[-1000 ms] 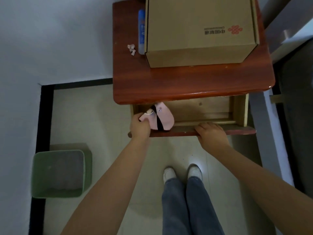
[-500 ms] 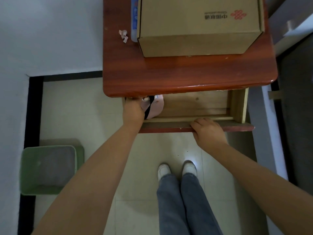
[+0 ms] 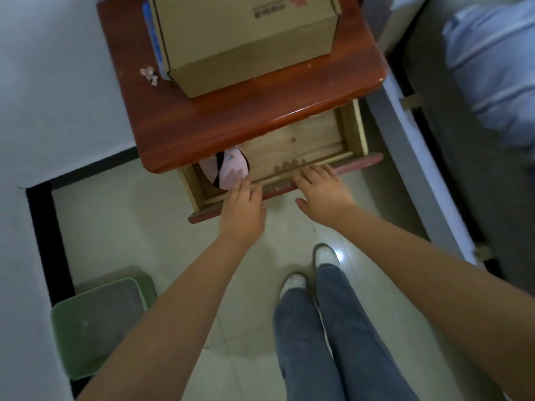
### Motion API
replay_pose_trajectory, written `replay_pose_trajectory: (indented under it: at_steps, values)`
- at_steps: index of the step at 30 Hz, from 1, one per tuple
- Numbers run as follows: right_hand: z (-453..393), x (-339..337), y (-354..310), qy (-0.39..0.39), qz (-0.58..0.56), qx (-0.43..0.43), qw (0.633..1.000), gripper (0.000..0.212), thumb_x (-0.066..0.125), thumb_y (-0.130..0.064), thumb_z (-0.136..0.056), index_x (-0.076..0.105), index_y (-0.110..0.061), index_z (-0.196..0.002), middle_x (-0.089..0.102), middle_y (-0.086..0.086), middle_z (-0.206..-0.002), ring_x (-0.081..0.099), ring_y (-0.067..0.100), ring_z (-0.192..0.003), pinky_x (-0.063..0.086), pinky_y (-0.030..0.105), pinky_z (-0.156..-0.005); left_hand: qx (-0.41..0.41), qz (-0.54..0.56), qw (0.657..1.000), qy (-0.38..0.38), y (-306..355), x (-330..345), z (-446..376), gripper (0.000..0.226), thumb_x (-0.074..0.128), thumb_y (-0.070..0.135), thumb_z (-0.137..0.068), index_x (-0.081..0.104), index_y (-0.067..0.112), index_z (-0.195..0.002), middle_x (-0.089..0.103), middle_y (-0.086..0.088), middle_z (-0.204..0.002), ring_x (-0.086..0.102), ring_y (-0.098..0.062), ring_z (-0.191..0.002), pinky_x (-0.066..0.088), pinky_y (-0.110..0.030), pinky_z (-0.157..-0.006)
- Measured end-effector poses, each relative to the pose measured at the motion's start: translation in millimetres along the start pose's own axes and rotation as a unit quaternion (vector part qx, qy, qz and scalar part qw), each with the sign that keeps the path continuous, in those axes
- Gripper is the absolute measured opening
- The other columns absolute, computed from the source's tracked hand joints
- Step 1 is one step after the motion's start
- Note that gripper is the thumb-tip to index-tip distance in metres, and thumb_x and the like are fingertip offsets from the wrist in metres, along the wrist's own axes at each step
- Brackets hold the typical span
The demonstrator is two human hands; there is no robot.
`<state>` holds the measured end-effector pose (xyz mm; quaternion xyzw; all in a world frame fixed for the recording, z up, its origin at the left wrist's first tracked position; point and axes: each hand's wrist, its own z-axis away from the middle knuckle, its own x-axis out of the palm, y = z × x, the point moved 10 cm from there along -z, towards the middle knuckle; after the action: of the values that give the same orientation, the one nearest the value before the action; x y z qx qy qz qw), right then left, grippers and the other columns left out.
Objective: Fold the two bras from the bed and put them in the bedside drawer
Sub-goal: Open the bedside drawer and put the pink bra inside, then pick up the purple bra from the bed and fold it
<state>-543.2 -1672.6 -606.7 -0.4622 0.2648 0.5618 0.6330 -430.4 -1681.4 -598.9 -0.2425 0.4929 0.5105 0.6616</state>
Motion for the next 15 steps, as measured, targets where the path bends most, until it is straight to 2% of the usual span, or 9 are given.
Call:
replay_pose_trajectory:
  at_steps: [4,7,10,15]
  values:
    - [63.5,-48.8,46.9,0.082,-0.042,0.104,0.990,0.060,0.042,-0.035,-0.090,0.013,-0.017,-0.140,0.015,0.012,-0.153,0.004,0.030,-0.142,0.003,0.044,-0.116,0.073,-0.036,0.997,-0.015,77.5,-30.2,2.8,0.050,0.034,0.023,-0.094,0.018,0.010,-0.139,0.012,-0.016,-0.154,0.001,-0.030,-0.142,0.006,-0.042,-0.117]
    - [145.7,-94.6,104.5,0.164,-0.072,0.210,0.961,0.061,0.041,-0.034,-0.090,0.013,-0.012,-0.140,0.013,0.015,-0.153,0.003,0.030,-0.142,0.003,0.043,-0.117,0.175,-0.088,0.980,0.015,171.1,-69.5,4.0,0.056,0.038,0.026,-0.093,0.014,0.007,-0.140,0.012,-0.018,-0.153,0.002,-0.031,-0.142,0.009,-0.043,-0.117]
    - [260.2,-139.1,163.7,0.259,-0.089,0.316,0.908,0.062,0.045,-0.031,-0.089,0.018,-0.005,-0.138,0.018,0.019,-0.151,0.010,0.032,-0.141,0.007,0.042,-0.116,0.299,-0.113,0.946,0.049,289.9,-107.9,26.5,0.059,0.041,0.026,-0.091,0.015,0.003,-0.139,0.013,-0.021,-0.152,0.004,-0.033,-0.142,0.011,-0.044,-0.116]
    - [493.8,-165.8,232.4,0.362,-0.100,0.474,0.797,0.059,0.049,-0.026,-0.088,0.024,0.002,-0.134,0.025,0.025,-0.147,0.017,0.037,-0.139,0.011,0.045,-0.115,0.499,-0.150,0.851,0.056,506.8,-125.8,126.3,0.057,0.037,0.025,-0.092,0.013,0.001,-0.138,0.012,-0.024,-0.152,0.005,-0.034,-0.141,0.009,-0.045,-0.116]
